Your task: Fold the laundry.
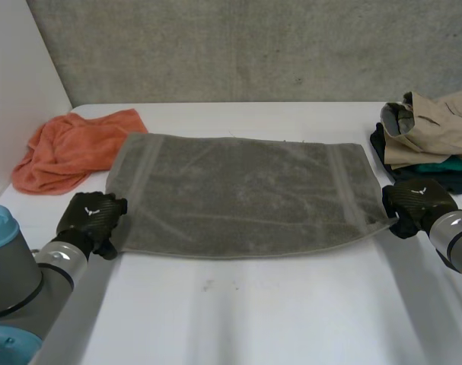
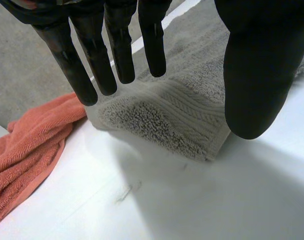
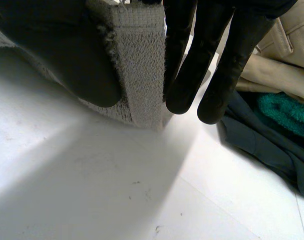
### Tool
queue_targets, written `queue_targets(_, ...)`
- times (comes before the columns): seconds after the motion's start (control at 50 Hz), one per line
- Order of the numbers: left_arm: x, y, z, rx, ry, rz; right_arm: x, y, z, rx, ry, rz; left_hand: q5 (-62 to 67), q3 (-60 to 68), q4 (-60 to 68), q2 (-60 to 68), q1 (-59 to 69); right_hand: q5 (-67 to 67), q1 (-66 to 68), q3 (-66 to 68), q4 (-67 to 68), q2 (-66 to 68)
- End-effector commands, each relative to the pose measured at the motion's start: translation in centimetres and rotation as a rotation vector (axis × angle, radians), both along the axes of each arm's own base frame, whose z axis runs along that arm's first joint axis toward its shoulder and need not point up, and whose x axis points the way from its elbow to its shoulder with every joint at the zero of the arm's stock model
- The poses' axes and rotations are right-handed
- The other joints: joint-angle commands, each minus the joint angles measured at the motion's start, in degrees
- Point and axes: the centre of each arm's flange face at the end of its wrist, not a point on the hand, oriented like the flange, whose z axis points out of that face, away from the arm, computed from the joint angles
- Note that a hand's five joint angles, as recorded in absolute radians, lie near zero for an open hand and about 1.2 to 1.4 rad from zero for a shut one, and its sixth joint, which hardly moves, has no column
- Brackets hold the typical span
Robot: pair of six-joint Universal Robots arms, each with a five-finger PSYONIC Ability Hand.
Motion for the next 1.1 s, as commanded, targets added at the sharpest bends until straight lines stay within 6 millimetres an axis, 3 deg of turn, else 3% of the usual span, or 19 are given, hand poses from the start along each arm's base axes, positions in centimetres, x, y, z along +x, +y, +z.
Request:
queue_targets(0.02, -0.3, -0.9, -1.6, 0.034, -0.008, -0.006, 0.0, 0.0, -0.1, 0.004, 0.0, 0.001, 5.1, 5.3, 5.1, 5.4, 6.4, 12.7, 23.3, 11.9, 11.9, 12.6)
queue_targets(0.2, -0.4, -3.0, -1.9, 0.013, -0.004, 0.003, 0.0, 0.0, -0.2, 0.006, 0.0, -0.001, 17.8, 18.1, 17.9, 18.2, 19.2, 12.7, 23.3, 11.9, 11.9, 12.6)
queue_targets(0.3, -0.6, -4.1, -1.1, -0.029, 0.003, 0.007, -0.1, 0.1, -0.2, 0.009, 0.001, -0.003, 51.1, 51.3, 51.2, 51.4, 52.4, 12.7, 23.3, 11.9, 11.9, 12.6)
queue_targets(0.42, -0.4, -4.8, 1.4, -0.103, 0.017, 0.019, 0.0, 0.2, -0.3, 0.015, 0.001, -0.002, 51.1, 51.4, 51.2, 51.5, 52.5, 12.7, 23.3, 11.9, 11.9, 12.6)
queue_targets(0.52, -0.7, -4.0, 1.8, -0.102, 0.011, 0.011, -0.1, 0.5, -0.4, 0.025, 0.015, -0.001, 51.1, 51.4, 51.2, 51.5, 52.5, 12.7, 23.3, 11.9, 11.9, 12.6)
queue_targets(0.6, -0.6, -2.2, 1.2, -0.036, -0.008, 0.002, -0.1, 1.6, -0.4, 0.072, 0.072, 0.031, 51.1, 51.4, 51.2, 51.5, 52.5, 12.7, 23.3, 11.9, 11.9, 12.6)
queue_targets(0.68, 0.0, 0.6, 2.2, -0.01, -0.119, -0.029, -0.3, 3.9, 1.8, 0.101, 0.216, 0.111, 51.1, 51.4, 51.2, 51.5, 52.5, 12.7, 23.3, 11.9, 11.9, 12.6)
queue_targets(0.78, 1.6, 5.9, 2.6, 0.105, -0.404, -0.123, -0.5, 7.6, 3.4, 0.169, 0.398, 0.232, 51.1, 51.4, 51.2, 51.5, 52.5, 12.7, 23.3, 11.9, 11.9, 12.6)
queue_targets(0.86, 2.4, 10.3, 2.7, 0.256, -0.524, -0.202, -1.0, 10.5, 3.8, 0.26, 0.505, 0.321, 51.1, 51.4, 51.2, 51.5, 52.5, 12.7, 23.3, 11.9, 11.9, 12.6)
queue_targets(0.92, 2.5, 11.7, 3.0, 0.309, -0.534, -0.233, -1.3, 11.3, 4.0, 0.286, 0.538, 0.357, 51.1, 51.4, 51.2, 51.5, 52.5, 12.7, 23.3, 11.9, 11.9, 12.6)
queue_targets(1.0, 2.1, 11.0, 3.2, 0.258, -0.529, -0.234, -1.1, 10.8, 3.9, 0.255, 0.541, 0.355, 51.1, 51.4, 51.2, 51.5, 52.5, 12.7, 23.3, 11.9, 11.9, 12.6)
queue_targets(1.06, 1.6, 8.4, 3.4, 0.159, -0.523, -0.205, -1.1, 9.6, 3.7, 0.207, 0.54, 0.331, 51.1, 51.4, 51.2, 51.5, 52.5, 12.7, 23.3, 11.9, 11.9, 12.6)
queue_targets(1.1, 0.9, 5.8, 3.4, 0.067, -0.516, -0.189, -0.9, 7.5, 3.2, 0.158, 0.515, 0.287, 51.1, 51.4, 51.2, 51.5, 52.5, 12.7, 23.3, 11.9, 11.9, 12.6)
